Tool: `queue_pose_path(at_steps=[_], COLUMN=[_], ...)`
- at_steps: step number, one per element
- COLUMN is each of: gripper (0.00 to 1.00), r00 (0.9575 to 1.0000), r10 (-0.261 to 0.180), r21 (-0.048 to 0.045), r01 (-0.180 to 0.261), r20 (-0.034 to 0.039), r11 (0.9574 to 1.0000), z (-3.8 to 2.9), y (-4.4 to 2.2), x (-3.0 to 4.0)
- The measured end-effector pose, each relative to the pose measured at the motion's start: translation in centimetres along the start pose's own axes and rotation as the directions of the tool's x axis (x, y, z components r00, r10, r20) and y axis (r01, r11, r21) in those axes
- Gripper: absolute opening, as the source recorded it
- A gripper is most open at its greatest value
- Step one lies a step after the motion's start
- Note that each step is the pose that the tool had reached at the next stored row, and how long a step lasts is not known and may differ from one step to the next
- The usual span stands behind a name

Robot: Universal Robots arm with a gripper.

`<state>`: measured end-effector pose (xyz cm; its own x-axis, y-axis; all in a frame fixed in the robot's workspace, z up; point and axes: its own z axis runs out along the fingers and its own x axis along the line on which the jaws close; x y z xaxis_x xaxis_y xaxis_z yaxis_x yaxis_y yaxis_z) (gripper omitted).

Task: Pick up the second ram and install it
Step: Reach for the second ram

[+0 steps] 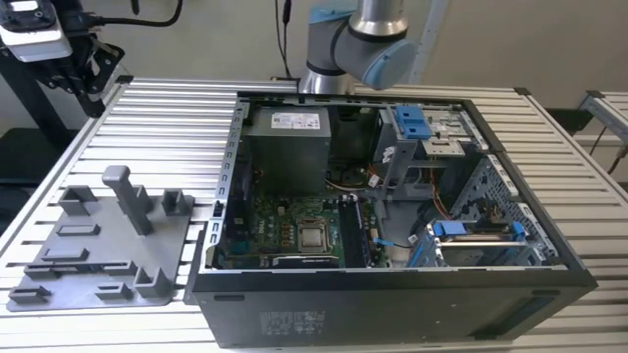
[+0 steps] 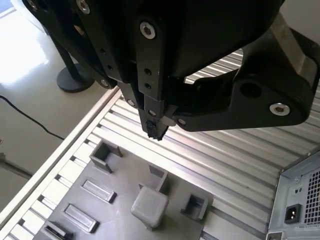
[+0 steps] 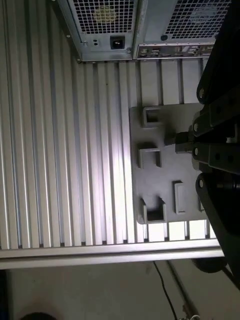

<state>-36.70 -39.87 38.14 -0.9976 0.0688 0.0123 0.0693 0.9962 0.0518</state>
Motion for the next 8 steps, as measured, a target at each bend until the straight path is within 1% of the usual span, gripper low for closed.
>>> queue_pose_path(at_steps=[4,8], gripper=[0.11,0.11], r00=[1.0,1.0], r10=[0.0,0.0], r21=[-0.0009,-0.0013], r01=[0.0,0.0], r20=[-0.0001,-0.0001], r11=[1.0,1.0], z=[0.02,0.04], y=[-0.12,-0.23], x=[1.73,3.29])
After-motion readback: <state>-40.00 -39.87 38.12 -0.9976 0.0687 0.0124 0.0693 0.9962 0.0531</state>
